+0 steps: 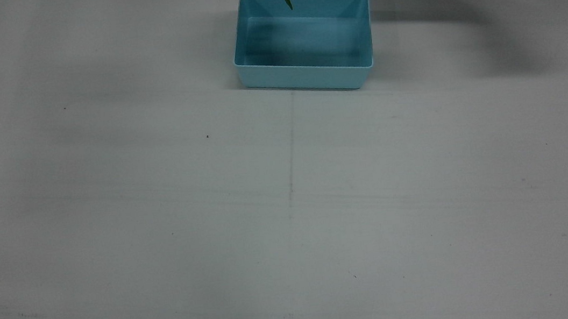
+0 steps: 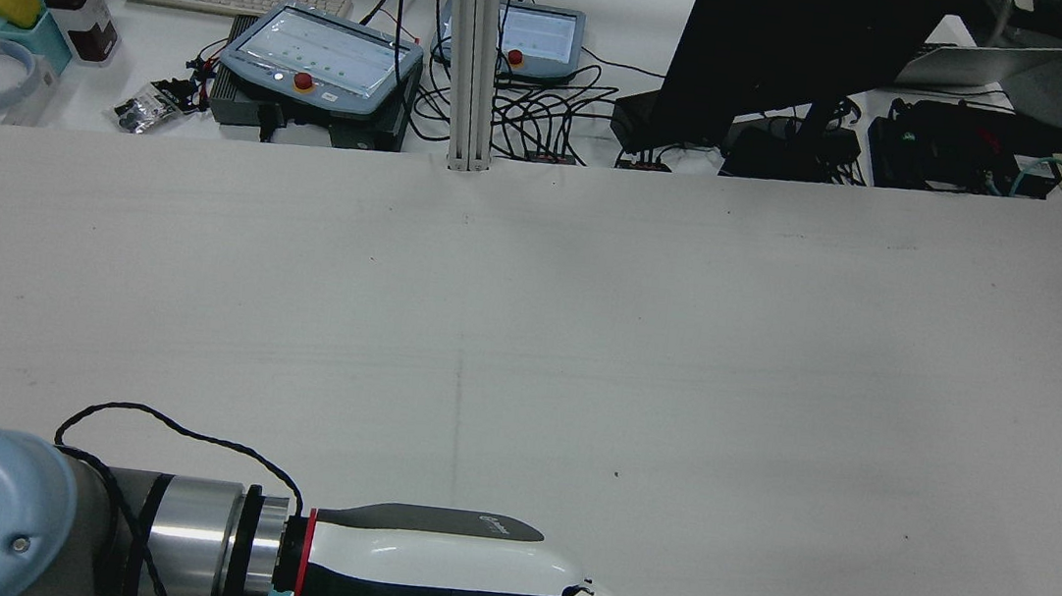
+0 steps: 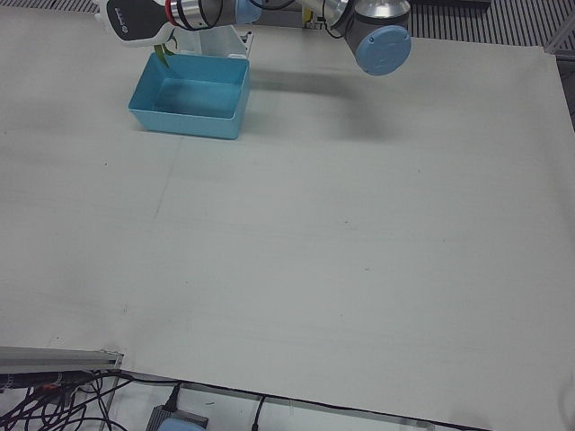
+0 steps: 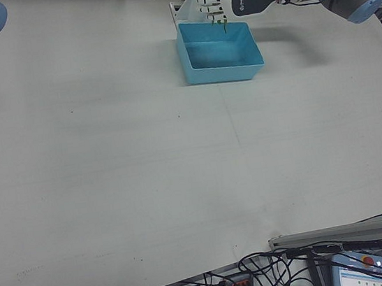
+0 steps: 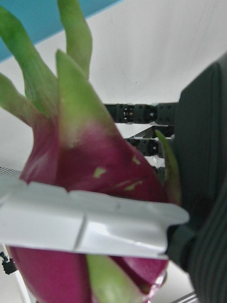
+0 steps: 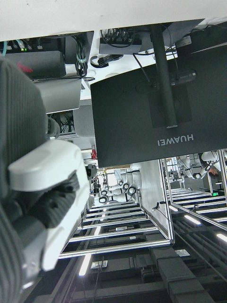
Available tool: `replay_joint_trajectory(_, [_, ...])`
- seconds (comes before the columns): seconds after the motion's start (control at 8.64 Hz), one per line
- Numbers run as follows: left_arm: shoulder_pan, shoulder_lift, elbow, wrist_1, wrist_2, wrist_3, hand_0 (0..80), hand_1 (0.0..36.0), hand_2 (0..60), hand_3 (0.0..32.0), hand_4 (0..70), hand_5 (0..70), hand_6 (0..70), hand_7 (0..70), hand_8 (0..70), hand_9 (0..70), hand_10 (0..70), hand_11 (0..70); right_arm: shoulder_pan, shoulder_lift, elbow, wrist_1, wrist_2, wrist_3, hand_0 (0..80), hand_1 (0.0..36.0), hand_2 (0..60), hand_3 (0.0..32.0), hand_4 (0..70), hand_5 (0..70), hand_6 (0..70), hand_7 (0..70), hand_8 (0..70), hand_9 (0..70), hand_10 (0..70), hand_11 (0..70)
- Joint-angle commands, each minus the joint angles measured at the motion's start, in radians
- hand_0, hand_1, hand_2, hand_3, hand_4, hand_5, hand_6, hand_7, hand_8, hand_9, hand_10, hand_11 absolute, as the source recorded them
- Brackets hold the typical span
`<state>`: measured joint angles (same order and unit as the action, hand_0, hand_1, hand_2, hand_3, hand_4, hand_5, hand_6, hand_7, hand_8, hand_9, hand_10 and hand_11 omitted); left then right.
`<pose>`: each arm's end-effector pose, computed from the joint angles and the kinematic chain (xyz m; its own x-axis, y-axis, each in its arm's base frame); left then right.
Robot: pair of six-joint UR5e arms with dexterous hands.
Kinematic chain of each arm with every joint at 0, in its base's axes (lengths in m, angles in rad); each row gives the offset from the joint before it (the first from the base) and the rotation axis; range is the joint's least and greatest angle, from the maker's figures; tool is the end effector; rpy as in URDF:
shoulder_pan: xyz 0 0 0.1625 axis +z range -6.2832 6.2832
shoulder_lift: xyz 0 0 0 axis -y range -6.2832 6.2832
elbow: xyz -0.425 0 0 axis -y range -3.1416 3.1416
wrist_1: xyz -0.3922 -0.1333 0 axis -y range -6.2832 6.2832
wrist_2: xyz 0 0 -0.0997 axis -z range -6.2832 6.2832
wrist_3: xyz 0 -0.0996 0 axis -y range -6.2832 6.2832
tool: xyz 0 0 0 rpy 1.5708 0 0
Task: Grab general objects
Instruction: 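Carry the dragon fruit with the left hand over the light-blue tray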
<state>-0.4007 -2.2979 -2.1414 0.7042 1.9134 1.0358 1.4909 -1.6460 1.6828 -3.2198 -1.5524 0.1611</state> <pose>0.4415 -0.2955 0.1325 -0.4996 -0.3099 -0.8089 -0.1671 0.9508 -0.2610 0.0984 -0.4647 0.6756 -0.9857 0.0541 -0.1595 0.1568 -0.0506 -0.9863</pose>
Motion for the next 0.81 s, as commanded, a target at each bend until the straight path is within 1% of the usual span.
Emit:
replay_joint_trajectory(0.0, [-0.012, 0.081, -0.008, -0.002, -0.008, 0.007, 52.6, 0.2, 0.0, 0.6, 18.8, 70.0, 14.4, 31.7, 23.2, 17.1, 12.5, 18.2, -0.001, 0.000, 0.000, 0.000, 0.000, 0.000, 0.0, 0.0, 0.0, 0.0, 0.0, 0.0, 0.0, 0.0, 0.0, 0.0, 0.0, 0.0])
replay_joint_trajectory(0.12, [-0.012, 0.098, -0.035, -0.002, -0.016, 0.007, 49.7, 0.0, 0.0, 4.8, 12.0, 70.0, 11.1, 26.9, 19.2, 11.6, 11.1, 16.1, 0.000, 0.000, 0.000, 0.000, 0.000, 0.000, 0.0, 0.0, 0.0, 0.0, 0.0, 0.0, 0.0, 0.0, 0.0, 0.0, 0.0, 0.0])
replay_joint_trajectory(0.23, [-0.012, 0.107, -0.046, -0.002, -0.016, 0.007, 47.6, 0.0, 0.0, 9.4, 6.3, 68.1, 8.2, 21.1, 14.6, 4.9, 8.2, 11.9, 0.000, 0.000, 0.000, -0.002, 0.002, 0.000, 0.0, 0.0, 0.0, 0.0, 0.0, 0.0, 0.0, 0.0, 0.0, 0.0, 0.0, 0.0])
replay_joint_trajectory(0.35, [-0.012, 0.109, -0.046, -0.002, -0.016, 0.009, 46.8, 0.0, 0.0, 11.0, 0.2, 61.5, 2.7, 9.2, 9.0, 0.4, 3.8, 5.7, 0.000, 0.000, 0.000, 0.000, 0.002, 0.000, 0.0, 0.0, 0.0, 0.0, 0.0, 0.0, 0.0, 0.0, 0.0, 0.0, 0.0, 0.0])
replay_joint_trajectory(0.46, [-0.012, 0.116, -0.046, -0.003, -0.016, 0.009, 47.9, 1.2, 0.0, 16.6, 0.0, 59.2, 0.8, 6.4, 2.3, 0.0, 2.2, 4.2, -0.001, 0.000, 0.000, 0.000, 0.002, 0.000, 0.0, 0.0, 0.0, 0.0, 0.0, 0.0, 0.0, 0.0, 0.0, 0.0, 0.0, 0.0])
replay_joint_trajectory(0.58, [-0.013, 0.117, -0.046, -0.003, -0.016, 0.009, 49.3, 4.5, 0.0, 19.4, 0.0, 57.9, 0.0, 5.8, 0.0, 0.0, 1.7, 4.0, 0.000, 0.000, 0.000, 0.000, 0.002, 0.000, 0.0, 0.0, 0.0, 0.0, 0.0, 0.0, 0.0, 0.0, 0.0, 0.0, 0.0, 0.0])
replay_joint_trajectory(0.69, [-0.013, 0.124, -0.046, -0.005, -0.016, 0.009, 50.7, 7.3, 0.0, 21.0, 0.0, 58.3, 0.0, 6.0, 0.0, 0.0, 1.3, 3.7, 0.000, 0.000, 0.000, 0.000, 0.002, 0.000, 0.0, 0.0, 0.0, 0.0, 0.0, 0.0, 0.0, 0.0, 0.0, 0.0, 0.0, 0.0])
